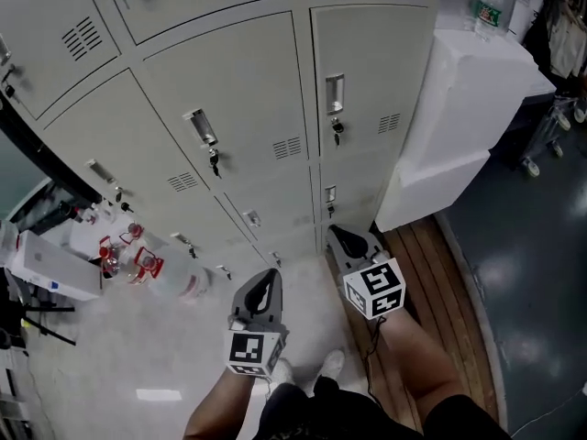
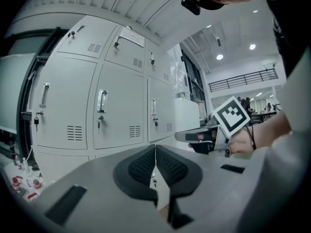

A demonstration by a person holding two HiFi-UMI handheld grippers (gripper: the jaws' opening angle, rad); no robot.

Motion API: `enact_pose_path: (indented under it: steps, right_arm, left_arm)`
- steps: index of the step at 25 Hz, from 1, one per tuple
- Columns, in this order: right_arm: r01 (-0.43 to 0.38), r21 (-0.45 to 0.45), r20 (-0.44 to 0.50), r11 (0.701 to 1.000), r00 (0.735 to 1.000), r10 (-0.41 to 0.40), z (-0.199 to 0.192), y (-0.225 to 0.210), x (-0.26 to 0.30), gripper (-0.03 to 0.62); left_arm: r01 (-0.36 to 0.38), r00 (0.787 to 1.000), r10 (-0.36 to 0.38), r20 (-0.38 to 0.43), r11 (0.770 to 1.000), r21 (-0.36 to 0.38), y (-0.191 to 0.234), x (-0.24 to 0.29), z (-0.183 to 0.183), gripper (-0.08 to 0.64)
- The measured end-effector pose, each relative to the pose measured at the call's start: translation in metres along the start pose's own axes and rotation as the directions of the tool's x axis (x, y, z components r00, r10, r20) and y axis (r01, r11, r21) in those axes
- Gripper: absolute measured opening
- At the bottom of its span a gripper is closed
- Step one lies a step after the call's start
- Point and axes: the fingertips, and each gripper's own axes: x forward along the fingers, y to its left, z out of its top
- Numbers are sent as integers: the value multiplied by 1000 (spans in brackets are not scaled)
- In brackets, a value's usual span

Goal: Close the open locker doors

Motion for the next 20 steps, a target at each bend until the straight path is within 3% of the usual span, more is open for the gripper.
enact_pose_path:
  steps: [12, 20]
  right_arm:
    - [-31, 12, 7, 999, 999, 31, 9, 89, -15, 0]
    - [12, 29, 20, 1000, 1000, -13, 16, 163, -64, 0]
  left_arm:
    - [-131, 991, 131, -9, 991, -18, 53, -98, -8, 5]
    - [-145, 989, 145, 7, 989, -23, 70, -184, -7, 5]
